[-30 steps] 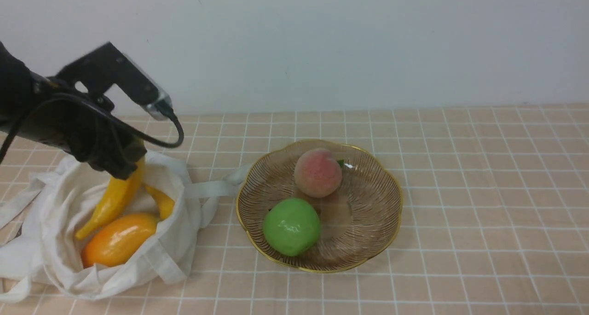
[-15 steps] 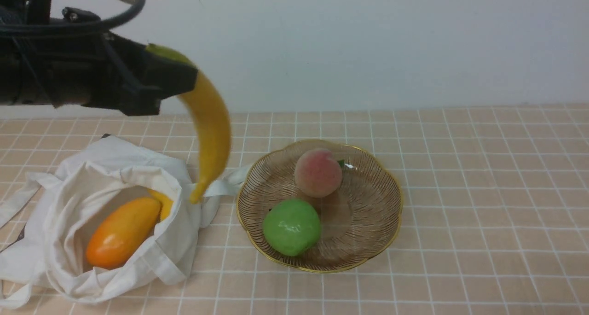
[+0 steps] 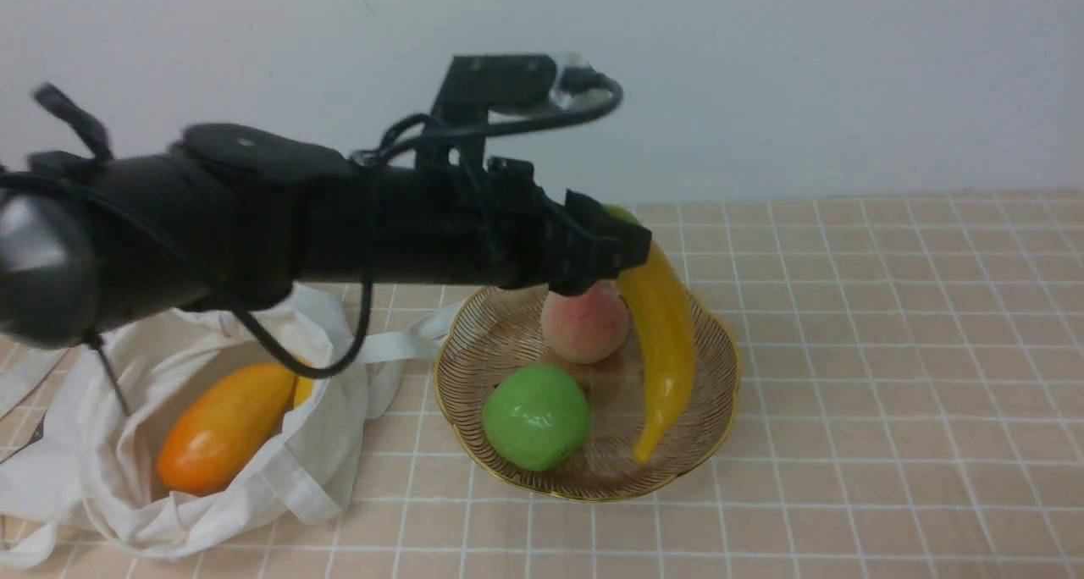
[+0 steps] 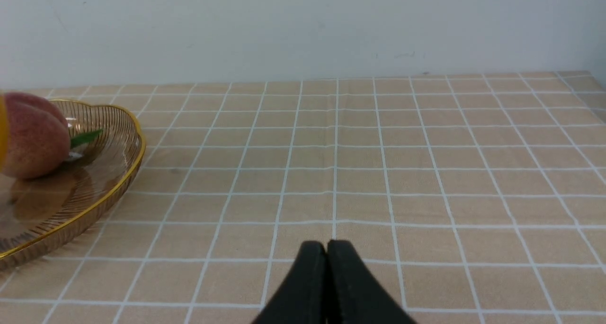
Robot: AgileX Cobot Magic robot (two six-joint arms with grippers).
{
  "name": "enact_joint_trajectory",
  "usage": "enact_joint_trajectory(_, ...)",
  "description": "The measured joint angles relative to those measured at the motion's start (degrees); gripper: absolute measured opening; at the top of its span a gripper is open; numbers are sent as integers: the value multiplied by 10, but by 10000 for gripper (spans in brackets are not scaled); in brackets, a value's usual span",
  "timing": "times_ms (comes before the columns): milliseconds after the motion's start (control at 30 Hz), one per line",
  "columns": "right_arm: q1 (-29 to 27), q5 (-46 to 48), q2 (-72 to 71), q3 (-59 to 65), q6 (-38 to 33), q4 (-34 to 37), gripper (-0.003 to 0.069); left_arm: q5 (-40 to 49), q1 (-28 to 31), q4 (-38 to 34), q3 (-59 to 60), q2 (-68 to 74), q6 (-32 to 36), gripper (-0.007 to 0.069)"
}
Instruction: Take the fruit out of the bag on the brown coffee tablecloth and place them on the plate.
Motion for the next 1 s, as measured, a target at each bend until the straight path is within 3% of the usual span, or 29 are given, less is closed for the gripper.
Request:
enact_joint_trajectory(200,0,0,0,0,0,0,-18,-40,-2,-89,-9,67,70,298)
enact_joint_trajectory(267,0,0,0,0,0,0,-18,-44,-2,-100,-9,73,85,347)
enact_joint_trajectory(467,0,0,0,0,0,0,-18,-45,-2,-110,-10,71,125,642)
enact_joint_trajectory(667,0,0,0,0,0,0,-18,-81,0,-33,-10,19,144,681)
enact_joint_trajectory(733,0,0,0,0,0,0,-18,-95,2,-8,-10,-1,136,665)
enact_joint_trajectory(833,0,0,0,0,0,0,-18,-99,8,58,-10,-69,79,550)
enact_joint_trajectory(900,0,0,0,0,0,0,-18,-75,9,97,-10,-109,34,431)
enact_joint_trajectory(1000,0,0,0,0,0,0,-18,-19,9,185,-10,-184,-34,162)
